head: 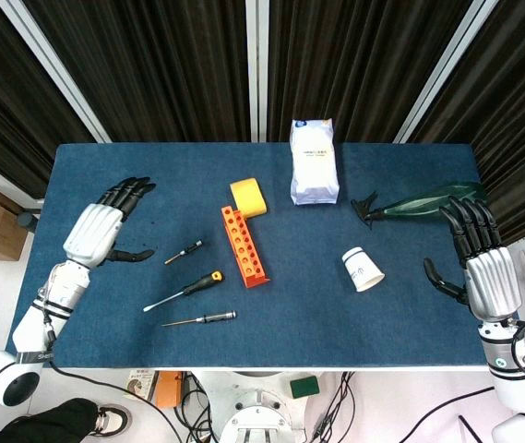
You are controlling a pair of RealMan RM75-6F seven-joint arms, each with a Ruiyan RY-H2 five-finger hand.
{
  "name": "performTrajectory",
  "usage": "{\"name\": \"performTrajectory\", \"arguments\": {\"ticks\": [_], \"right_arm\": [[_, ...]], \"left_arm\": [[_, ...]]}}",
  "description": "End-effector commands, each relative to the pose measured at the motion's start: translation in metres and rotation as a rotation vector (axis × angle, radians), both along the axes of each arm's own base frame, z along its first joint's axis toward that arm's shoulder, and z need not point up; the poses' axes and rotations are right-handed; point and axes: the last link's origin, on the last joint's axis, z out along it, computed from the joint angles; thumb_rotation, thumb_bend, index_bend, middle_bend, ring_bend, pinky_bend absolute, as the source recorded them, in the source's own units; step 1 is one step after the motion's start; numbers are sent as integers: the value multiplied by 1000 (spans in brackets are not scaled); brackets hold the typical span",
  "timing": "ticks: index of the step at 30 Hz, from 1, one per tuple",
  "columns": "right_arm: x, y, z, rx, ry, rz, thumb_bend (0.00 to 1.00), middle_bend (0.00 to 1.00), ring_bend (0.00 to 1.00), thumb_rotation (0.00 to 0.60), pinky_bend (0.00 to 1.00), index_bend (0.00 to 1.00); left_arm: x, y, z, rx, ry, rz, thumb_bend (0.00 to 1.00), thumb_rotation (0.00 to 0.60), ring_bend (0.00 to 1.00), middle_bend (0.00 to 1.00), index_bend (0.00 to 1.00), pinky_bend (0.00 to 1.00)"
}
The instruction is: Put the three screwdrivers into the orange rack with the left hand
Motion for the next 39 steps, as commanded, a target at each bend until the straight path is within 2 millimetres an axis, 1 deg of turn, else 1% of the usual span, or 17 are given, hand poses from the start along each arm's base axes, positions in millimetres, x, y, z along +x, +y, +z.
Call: {"name": "performTrajectory", "arguments": {"ticks": [1,5,10,13,16,19,22,26,32,36,39], "right_arm": [[-5,3,-3,0,0,-17,369,0,0,600,0,0],[-10,6,-1,-9,7,-23,369,0,0,600,0,0],[-11,10,4,-28,5,-12,369,0,0,600,0,0],[-13,14,8,-41,5,-12,369,0,0,600,0,0],[-17,18,12,-53,3,-20,369,0,0,600,0,0],[-22,21,17,-64,3,-32,369,0,0,600,0,0],[-27,24,21,-75,0,-45,370,0,0,600,0,0],[-34,28,23,-75,-2,-64,401,0,0,600,0,0],[-38,30,24,-70,-5,-74,402,0,0,600,0,0],[-41,30,24,-66,-1,-84,402,0,0,600,0,0],[-42,29,24,-60,0,-92,402,0,0,600,0,0]], "left_arm": [[-1,0,-6,-5,19,6,94,587,27,69,107,140],[-8,-1,-12,-22,34,43,92,587,27,69,117,140],[-13,-1,-22,-52,63,83,107,586,27,76,169,155],[-17,1,-36,-87,96,118,120,582,27,87,181,158],[-16,4,-55,-98,80,139,127,569,49,122,197,158],[-18,7,-75,-137,108,159,140,564,59,142,227,158],[-20,14,-93,-169,143,192,153,565,59,144,231,159],[-19,26,-113,-195,175,243,176,561,59,145,258,159],[-15,42,-137,-187,201,292,218,564,59,154,312,158],[-13,45,-149,-207,198,309,223,569,59,157,332,159],[-12,48,-153,-218,180,321,222,569,59,162,350,159]]}}
